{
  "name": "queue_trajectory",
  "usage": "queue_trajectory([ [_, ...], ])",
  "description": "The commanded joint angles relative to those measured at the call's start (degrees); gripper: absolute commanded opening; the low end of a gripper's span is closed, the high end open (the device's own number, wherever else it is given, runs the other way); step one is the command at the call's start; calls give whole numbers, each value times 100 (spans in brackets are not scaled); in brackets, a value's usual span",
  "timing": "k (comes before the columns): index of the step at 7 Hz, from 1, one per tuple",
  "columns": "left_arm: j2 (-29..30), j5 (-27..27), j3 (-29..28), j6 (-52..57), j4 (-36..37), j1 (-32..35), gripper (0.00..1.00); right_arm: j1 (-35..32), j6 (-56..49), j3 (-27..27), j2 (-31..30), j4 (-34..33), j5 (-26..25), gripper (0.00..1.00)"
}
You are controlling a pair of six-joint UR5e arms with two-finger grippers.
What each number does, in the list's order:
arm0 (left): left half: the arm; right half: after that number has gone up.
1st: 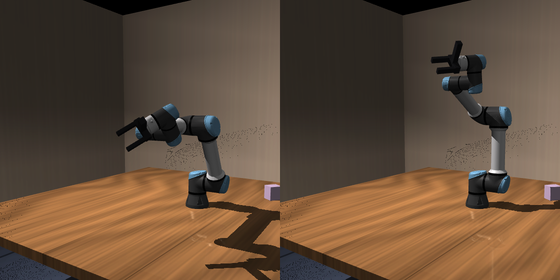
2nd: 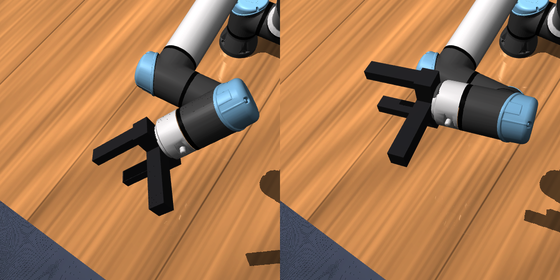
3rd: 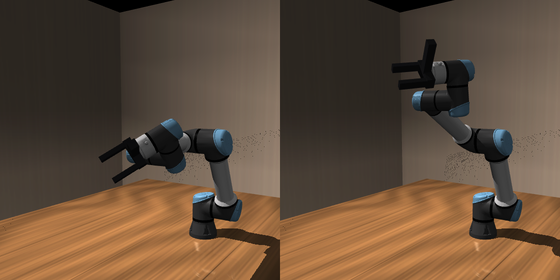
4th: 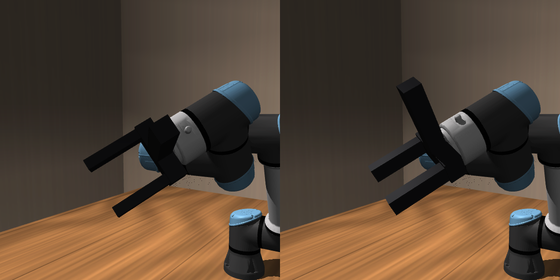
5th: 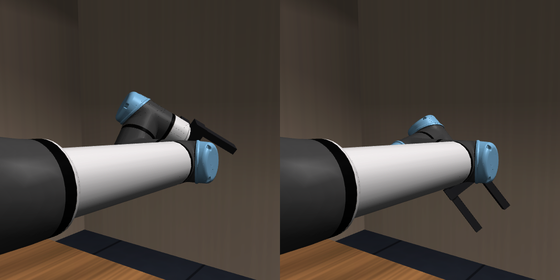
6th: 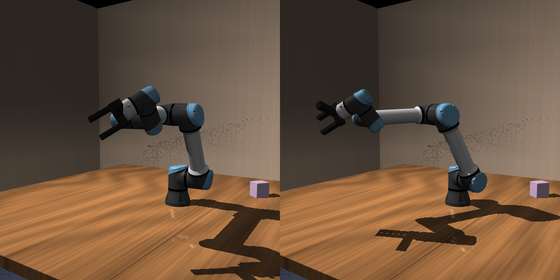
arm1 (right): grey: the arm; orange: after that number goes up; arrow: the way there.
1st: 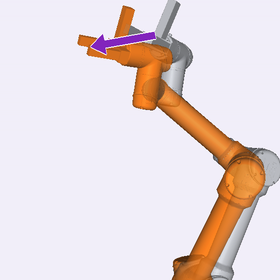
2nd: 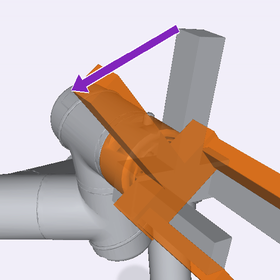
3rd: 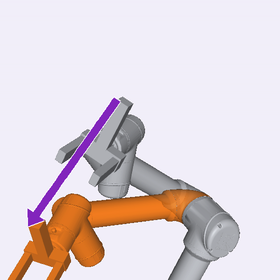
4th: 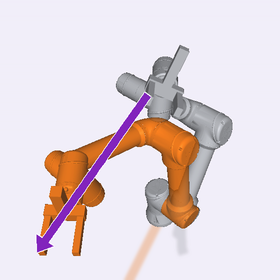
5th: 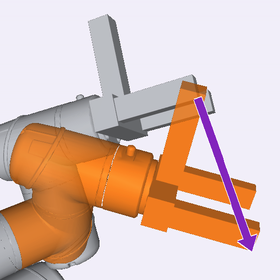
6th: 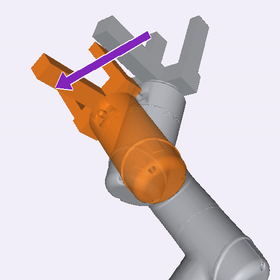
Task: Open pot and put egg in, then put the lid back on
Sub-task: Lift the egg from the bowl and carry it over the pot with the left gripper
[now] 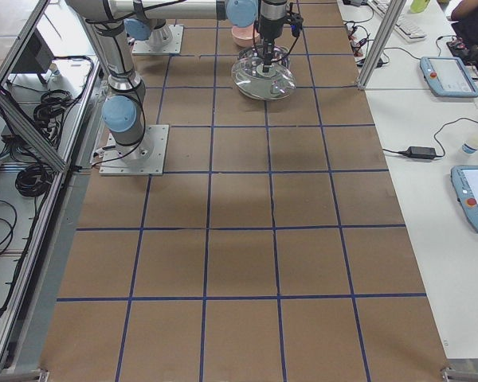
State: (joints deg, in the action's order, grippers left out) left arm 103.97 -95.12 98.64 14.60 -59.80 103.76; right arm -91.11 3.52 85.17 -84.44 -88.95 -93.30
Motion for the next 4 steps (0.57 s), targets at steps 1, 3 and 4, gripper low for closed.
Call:
queue_trajectory([
  [1, 202, -286, -125, -396, 65, 223, 23, -3, 17, 8, 6, -17, -47, 10],
  [3, 386, -637, -117, -756, 301, 416, 23, 5, -9, 17, 15, 9, -83, 10],
  [4, 561, -865, -117, -844, 494, 539, 23, 5, -18, 17, 15, -8, -74, 10],
])
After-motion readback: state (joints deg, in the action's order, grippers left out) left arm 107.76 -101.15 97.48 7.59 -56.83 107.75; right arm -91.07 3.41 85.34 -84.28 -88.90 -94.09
